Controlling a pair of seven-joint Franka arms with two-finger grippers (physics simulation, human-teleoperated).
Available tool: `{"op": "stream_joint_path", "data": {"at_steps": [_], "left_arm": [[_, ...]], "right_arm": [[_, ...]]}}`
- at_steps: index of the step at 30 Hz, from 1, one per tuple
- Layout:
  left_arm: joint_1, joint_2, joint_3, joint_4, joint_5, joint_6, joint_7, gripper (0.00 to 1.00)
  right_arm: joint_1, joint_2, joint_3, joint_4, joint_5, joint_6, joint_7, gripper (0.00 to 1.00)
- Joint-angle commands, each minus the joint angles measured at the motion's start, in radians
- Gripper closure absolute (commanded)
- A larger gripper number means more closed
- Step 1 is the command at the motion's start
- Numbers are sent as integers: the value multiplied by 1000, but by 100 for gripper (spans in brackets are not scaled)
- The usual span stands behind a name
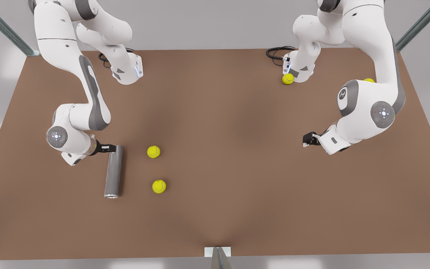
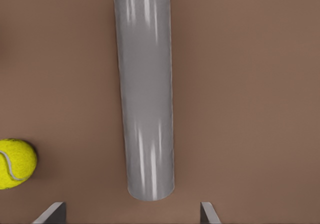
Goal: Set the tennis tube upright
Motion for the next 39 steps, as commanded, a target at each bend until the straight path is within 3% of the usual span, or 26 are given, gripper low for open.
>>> {"op": "stream_joint_path", "data": {"at_steps": [1, 13, 22, 24, 25, 29, 33, 37, 39], "left_arm": [[-7, -2, 0, 0, 1, -9, -11, 0], [-19, -7, 0, 0, 1, -20, -57, 0], [-27, -22, 0, 0, 15, -37, -70, 0], [-27, -22, -2, 2, 21, -38, -72, 0], [-27, -22, -2, 2, 21, -38, -72, 0], [-34, -30, -3, 4, 21, -45, -75, 0], [-34, -51, 1, 2, 21, -107, -75, 0], [-34, -45, 3, 10, 22, -112, -98, 0], [-34, -47, 3, 11, 22, -114, -98, 0]], "right_arm": [[1, 17, 0, -5, 1, 138, 46, 0], [-2, 235, -6, 21, -29, 347, 40, 0], [1, 273, 3, -21, -26, 373, 42, 0], [1, 267, 3, -33, -26, 373, 39, 21], [3, 269, 5, -35, -26, 373, 37, 25], [29, 253, 3, -22, -26, 356, 34, 31], [30, 249, 35, 264, -31, 80, 26, 28], [49, 293, 133, 435, -40, 55, -107, 28], [156, 365, 135, 591, -81, -3, -243, 28]]}}
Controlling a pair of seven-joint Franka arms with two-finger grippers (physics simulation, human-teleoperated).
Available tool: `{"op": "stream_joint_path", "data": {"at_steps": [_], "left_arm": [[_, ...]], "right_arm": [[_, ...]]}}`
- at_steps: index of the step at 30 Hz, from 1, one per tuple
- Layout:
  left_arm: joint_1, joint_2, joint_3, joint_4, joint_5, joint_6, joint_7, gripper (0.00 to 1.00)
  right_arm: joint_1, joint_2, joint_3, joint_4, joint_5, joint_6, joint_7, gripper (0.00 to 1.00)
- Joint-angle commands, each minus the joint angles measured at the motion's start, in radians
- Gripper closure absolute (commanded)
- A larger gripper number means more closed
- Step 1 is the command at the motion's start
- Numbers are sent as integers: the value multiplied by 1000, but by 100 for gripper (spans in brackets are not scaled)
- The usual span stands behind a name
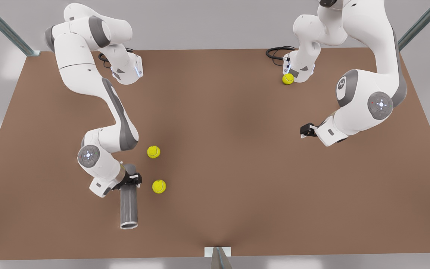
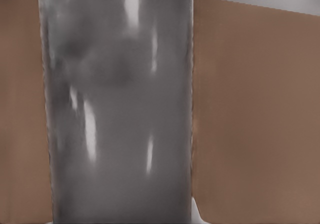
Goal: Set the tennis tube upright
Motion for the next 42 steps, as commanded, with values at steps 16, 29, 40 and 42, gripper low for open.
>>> {"op": "stream_joint_path", "data": {"at_steps": [16, 29, 40, 42], "left_arm": [[0, -1, 0, 1, 9, -18, -34, 0], [0, 1, -1, 1, 9, -17, -34, 0], [17, 235, -17, 62, -502, 63, -23, 0], [48, 346, -18, 139, -591, 55, 9, 0]], "right_arm": [[418, 160, 82, 354, -366, -323, -1347, 28], [502, 465, 78, 583, -360, -153, -572, 27], [453, 289, 80, 543, -274, -303, -495, 0], [289, 44, 77, 343, -191, -325, -336, 0]]}}
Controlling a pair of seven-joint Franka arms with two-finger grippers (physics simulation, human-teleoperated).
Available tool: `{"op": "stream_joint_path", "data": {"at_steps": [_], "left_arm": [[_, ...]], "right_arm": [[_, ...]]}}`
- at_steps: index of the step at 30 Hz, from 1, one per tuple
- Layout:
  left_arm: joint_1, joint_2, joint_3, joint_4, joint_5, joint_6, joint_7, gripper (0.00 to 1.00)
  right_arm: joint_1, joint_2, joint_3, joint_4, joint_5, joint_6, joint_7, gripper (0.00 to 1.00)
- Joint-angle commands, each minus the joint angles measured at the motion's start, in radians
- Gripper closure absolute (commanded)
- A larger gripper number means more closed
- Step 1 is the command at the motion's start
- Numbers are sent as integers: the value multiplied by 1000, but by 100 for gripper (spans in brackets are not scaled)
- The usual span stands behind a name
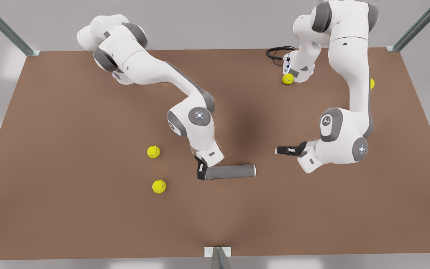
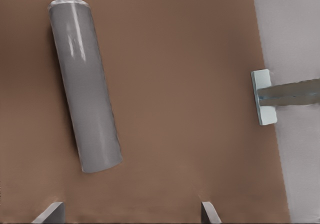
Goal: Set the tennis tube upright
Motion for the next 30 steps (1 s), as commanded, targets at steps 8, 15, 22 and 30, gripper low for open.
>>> {"op": "stream_joint_path", "data": {"at_steps": [8, 15, 22, 30], "left_arm": [[54, 253, -26, 65, -424, 170, 336, 0], [54, 367, -69, 136, -470, 202, 345, 0], [54, 390, -81, 122, -494, 202, 400, 0], [54, 423, -95, 110, -571, 202, 473, 0]], "right_arm": [[-460, -670, -225, -574, 283, -275, 711, 0], [-475, -378, -230, -232, 350, -289, 762, 0], [-474, -380, -228, -235, 350, -281, 759, 0], [-474, -378, -228, -241, 349, -281, 759, 0]]}}
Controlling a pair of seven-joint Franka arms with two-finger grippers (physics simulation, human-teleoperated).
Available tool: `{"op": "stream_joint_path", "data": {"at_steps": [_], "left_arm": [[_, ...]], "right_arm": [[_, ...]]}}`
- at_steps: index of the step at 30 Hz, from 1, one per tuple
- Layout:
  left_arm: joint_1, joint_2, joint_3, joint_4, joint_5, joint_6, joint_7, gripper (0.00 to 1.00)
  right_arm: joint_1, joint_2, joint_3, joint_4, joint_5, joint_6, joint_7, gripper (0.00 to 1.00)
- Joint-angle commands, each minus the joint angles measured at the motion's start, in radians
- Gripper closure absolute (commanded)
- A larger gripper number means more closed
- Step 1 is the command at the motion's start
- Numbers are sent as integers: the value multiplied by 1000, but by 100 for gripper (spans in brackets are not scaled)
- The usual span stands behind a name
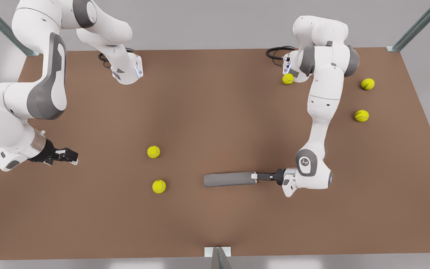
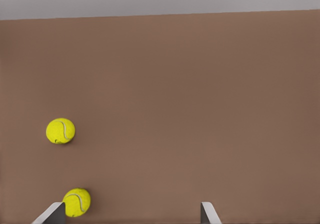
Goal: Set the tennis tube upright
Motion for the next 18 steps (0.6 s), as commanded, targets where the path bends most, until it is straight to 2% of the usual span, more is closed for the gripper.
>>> {"op": "stream_joint_path", "data": {"at_steps": [1, 18], "left_arm": [[0, 6, -1, -1, -39, 4, 159, 0], [-11, 22, -32, 1, -168, 43, 172, 0]], "right_arm": [[0, -1, 0, 0, 1, -3, 153, 0], [2, 5, 1, 0, 2, -2, 153, 0]]}}
